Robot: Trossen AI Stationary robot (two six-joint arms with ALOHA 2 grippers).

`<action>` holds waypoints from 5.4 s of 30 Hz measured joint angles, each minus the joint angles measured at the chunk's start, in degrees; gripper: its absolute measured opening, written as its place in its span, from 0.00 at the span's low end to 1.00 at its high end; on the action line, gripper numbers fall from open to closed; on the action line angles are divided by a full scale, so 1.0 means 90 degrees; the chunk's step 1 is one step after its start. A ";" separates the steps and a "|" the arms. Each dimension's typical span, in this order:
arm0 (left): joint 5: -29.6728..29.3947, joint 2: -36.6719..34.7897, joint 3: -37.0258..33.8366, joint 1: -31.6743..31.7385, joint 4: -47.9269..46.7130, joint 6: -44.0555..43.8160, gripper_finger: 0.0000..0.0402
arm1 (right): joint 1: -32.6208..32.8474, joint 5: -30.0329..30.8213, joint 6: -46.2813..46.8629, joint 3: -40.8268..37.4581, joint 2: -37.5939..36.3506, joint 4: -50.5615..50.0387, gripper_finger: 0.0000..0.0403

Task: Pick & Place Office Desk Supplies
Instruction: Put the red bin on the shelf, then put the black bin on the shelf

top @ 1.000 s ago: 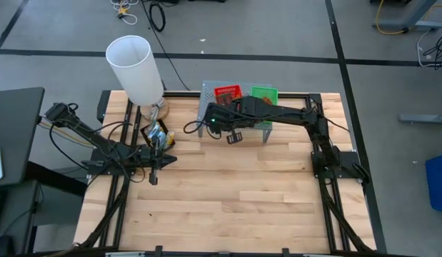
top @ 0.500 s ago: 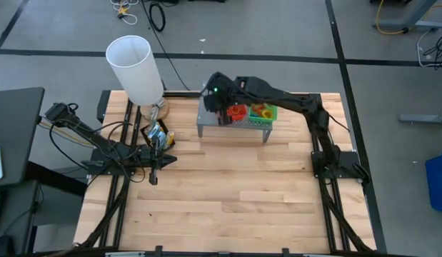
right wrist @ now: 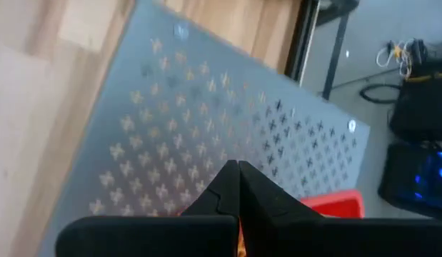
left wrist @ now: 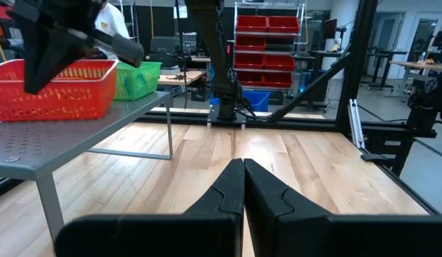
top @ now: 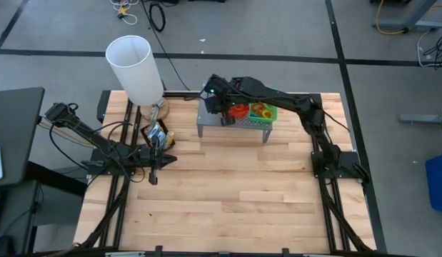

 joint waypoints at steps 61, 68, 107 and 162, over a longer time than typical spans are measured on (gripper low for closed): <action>0.0169 -0.0002 0.0000 0.0001 -0.0172 -0.0085 0.01 | 0.0399 0.1357 0.1321 0.0379 -0.0151 -0.2924 0.31; 0.0175 -0.0002 0.0000 0.0001 -0.0172 -0.0078 0.01 | 0.0396 0.1328 0.1179 0.0379 -0.0151 -0.2918 0.06; 0.0182 0.0000 0.0000 0.0002 -0.0170 -0.0275 0.01 | 0.1194 0.2039 0.2105 0.0379 -0.0153 -0.2921 0.18; 0.0573 0.5044 0.3716 0.1321 -0.9287 -0.5561 0.22 | 0.3126 0.0751 0.2600 -0.1859 -0.0134 -0.1943 0.43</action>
